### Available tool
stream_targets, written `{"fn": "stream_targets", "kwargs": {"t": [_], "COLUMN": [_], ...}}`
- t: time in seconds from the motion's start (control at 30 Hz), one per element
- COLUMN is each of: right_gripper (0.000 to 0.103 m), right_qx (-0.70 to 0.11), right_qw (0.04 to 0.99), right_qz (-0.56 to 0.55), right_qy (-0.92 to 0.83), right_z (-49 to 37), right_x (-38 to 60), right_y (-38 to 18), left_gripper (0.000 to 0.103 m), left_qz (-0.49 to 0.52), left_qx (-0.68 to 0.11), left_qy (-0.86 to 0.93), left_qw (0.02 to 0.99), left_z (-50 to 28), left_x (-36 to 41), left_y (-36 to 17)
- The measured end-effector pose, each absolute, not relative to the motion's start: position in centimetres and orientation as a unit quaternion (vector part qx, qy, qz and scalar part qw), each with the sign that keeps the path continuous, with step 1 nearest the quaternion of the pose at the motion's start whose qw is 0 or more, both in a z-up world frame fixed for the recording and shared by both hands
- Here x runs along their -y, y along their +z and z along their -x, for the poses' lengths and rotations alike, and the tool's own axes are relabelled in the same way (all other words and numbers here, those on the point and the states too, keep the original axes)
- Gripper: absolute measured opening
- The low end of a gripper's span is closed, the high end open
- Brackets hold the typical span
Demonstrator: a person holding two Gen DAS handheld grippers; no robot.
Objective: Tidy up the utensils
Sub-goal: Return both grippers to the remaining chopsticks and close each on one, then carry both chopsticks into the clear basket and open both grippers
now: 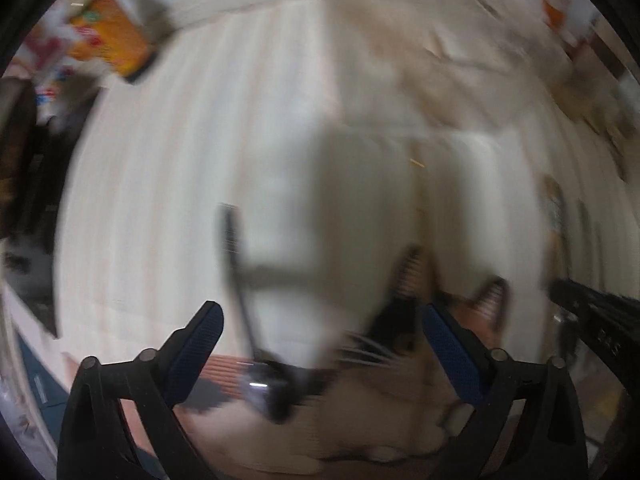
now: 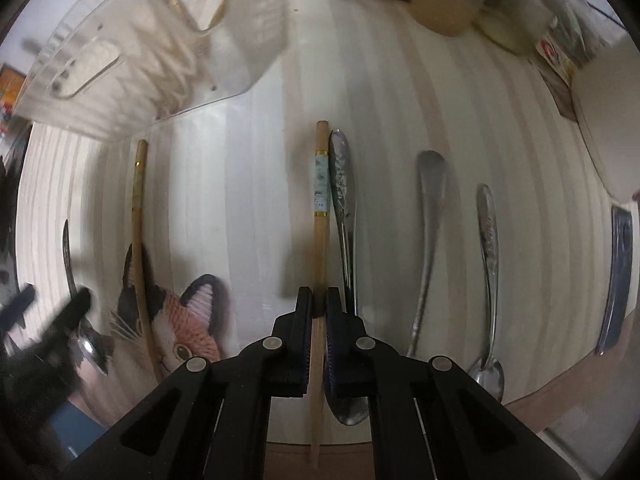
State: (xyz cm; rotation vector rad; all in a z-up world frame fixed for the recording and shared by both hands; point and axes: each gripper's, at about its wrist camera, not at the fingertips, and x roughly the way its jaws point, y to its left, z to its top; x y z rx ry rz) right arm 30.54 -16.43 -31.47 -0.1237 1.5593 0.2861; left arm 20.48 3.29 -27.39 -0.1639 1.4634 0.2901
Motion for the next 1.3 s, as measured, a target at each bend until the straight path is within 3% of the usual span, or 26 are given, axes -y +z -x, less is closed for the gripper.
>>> {"fn": "stream_targets", "kwargs": {"t": [0.07, 0.13, 0.2, 0.27, 0.33, 0.73, 0.8, 0.87, 0.9, 1.13, 1.2, 1.3], "right_gripper": [0.007, 0.007, 0.007, 0.007, 0.007, 0.008, 0.012, 0.029, 0.029, 0.028, 0.026, 0.01], "right_qx": [-0.702, -0.701, -0.701, -0.701, -0.701, -0.694, -0.707, -0.717, -0.72, -0.702, -0.701, -0.695], "right_qw": [0.699, 0.699, 0.7, 0.7, 0.7, 0.689, 0.674, 0.663, 0.66, 0.677, 0.679, 0.683], "right_qz": [0.049, 0.047, 0.046, 0.045, 0.047, 0.124, 0.134, 0.137, 0.134, 0.15, 0.149, 0.154], "right_qy": [0.128, 0.129, 0.129, 0.13, 0.13, 0.169, 0.168, 0.167, 0.168, 0.159, 0.158, 0.161], "right_z": [-30.9, -31.4, -31.8, -32.1, -32.1, -28.6, -28.4, -28.0, -27.7, -24.7, -24.4, -24.3], "right_x": [17.3, 19.5, 20.1, 20.6, 20.9, 15.7, 15.8, 14.8, 15.0, 14.5, 13.6, 13.2], "right_y": [-31.4, -31.7, -31.7, -31.6, -31.6, -31.8, -32.0, -32.1, -32.2, -32.4, -32.5, -32.4], "left_gripper": [0.067, 0.051, 0.042, 0.014, 0.005, 0.007, 0.007, 0.008, 0.008, 0.01, 0.007, 0.004], "left_qz": [0.083, 0.089, 0.074, 0.074, 0.085, 0.109, 0.106, 0.105, 0.105, 0.101, 0.108, 0.129], "left_qx": [-0.678, -0.689, -0.681, -0.679, -0.682, -0.69, -0.689, -0.689, -0.69, -0.691, -0.689, -0.69], "left_qy": [0.105, 0.09, 0.087, 0.088, 0.091, 0.109, 0.11, 0.111, 0.111, 0.107, 0.109, 0.111], "left_qw": [0.723, 0.714, 0.723, 0.725, 0.721, 0.708, 0.709, 0.708, 0.707, 0.708, 0.709, 0.703], "left_z": [-20.7, -20.7, -20.8, -20.6, -20.4, -18.8, -18.9, -18.6, -18.9, -19.2, -19.3, -19.1], "left_x": [-2.2, -1.5, -1.0, -1.0, -1.6, -4.7, -4.4, -4.3, -4.4, -4.2, -4.2, -4.6], "left_y": [-28.4, -29.1, -28.9, -28.7, -28.5, -28.3, -28.4, -28.1, -27.9, -28.5, -28.5, -28.6]}}
